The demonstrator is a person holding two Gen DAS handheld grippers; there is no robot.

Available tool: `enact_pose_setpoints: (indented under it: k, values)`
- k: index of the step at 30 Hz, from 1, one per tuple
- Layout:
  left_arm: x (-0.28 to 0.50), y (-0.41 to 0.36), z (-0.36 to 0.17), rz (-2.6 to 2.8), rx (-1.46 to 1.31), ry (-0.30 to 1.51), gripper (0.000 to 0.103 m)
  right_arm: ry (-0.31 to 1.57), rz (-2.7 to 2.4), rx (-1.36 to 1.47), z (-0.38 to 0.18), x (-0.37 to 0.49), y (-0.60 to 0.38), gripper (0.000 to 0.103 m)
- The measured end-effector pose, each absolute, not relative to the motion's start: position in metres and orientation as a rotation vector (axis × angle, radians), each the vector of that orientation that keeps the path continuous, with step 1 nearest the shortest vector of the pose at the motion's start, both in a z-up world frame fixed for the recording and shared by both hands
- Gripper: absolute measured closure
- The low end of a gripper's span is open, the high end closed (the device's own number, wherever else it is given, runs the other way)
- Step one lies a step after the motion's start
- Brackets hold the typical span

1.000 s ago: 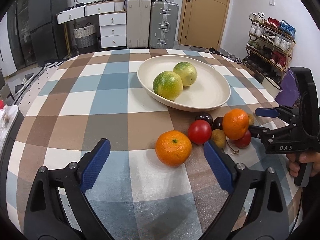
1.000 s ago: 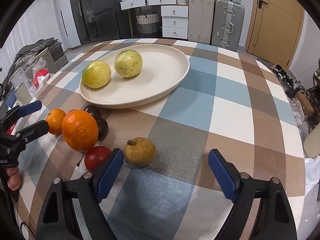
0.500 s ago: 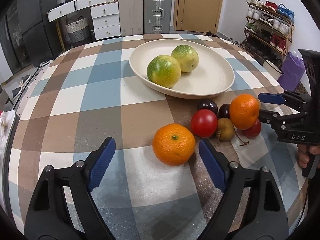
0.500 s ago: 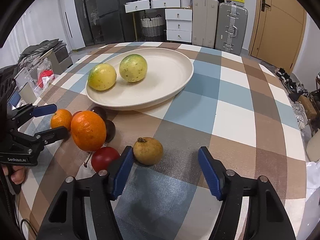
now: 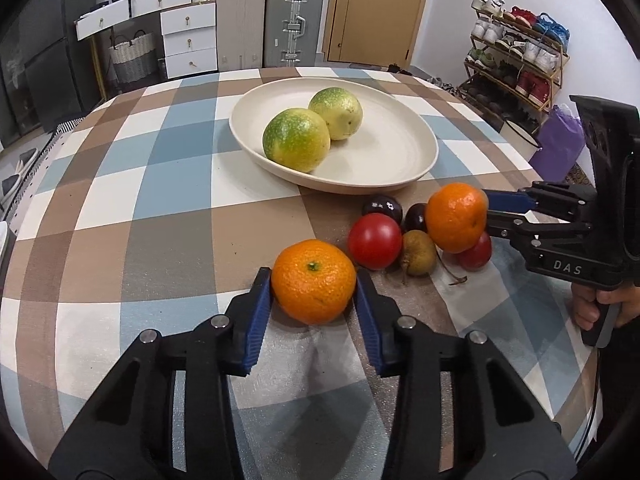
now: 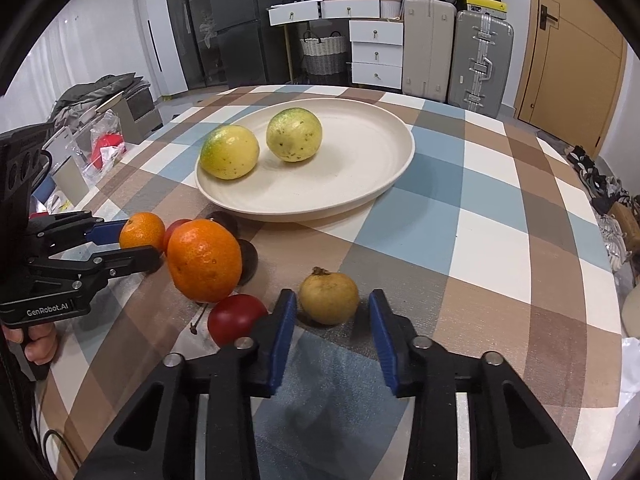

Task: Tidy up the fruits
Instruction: 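Grasp the orange with the left gripper while the right gripper grasps the brown pear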

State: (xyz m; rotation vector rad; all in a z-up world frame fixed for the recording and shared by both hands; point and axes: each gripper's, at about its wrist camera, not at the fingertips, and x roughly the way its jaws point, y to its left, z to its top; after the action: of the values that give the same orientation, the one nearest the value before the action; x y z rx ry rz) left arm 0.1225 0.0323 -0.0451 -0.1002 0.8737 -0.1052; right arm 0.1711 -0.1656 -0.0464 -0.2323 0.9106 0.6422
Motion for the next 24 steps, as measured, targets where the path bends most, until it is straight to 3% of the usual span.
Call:
enact_pose_setpoints:
  k: [13,24]
  values:
    - [0.119,0.038,-0.041,-0.087,-0.121,0.846,0.066,0.876,0.649,-0.23,-0.04,0.166,-0.167,0.074]
    - [0.105,0.039,-0.006,-0.049,-0.097,0.74,0.066,0.751,0.652,-0.147,-0.003,0.152,-0.182,0.074]
